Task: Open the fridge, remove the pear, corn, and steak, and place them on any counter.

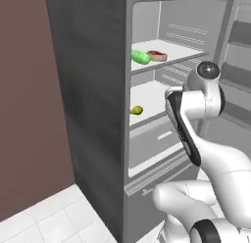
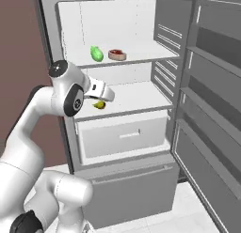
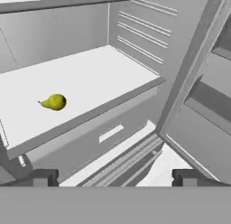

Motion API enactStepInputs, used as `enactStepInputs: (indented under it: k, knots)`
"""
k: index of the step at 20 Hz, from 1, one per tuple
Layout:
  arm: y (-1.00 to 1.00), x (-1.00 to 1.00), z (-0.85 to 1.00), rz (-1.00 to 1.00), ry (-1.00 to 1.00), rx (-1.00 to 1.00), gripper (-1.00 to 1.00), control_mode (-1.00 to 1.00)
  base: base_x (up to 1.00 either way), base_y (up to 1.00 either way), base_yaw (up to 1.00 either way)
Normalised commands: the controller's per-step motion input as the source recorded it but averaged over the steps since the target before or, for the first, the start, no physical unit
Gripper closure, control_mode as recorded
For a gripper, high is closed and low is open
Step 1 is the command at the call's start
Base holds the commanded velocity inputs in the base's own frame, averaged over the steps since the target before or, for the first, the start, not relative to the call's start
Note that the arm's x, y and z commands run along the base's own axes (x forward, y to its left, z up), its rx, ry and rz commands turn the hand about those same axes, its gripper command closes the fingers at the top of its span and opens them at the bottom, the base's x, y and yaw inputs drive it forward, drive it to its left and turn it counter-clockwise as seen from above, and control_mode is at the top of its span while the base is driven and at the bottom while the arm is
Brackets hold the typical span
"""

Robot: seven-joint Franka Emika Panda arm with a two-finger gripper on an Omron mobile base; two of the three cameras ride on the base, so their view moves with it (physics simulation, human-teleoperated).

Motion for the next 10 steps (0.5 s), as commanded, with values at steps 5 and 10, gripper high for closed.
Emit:
enactStepInputs:
  k: [5, 10]
  knots:
    - [0.0, 0.0, 0.0, 0.0, 0.0, 0.0, -1.0, 1.0, 0.45, -0.37, 0.61]
    - [0.0, 0.0, 0.0, 0.0, 0.0, 0.0, -1.0, 1.0, 0.19, -0.44, 0.53]
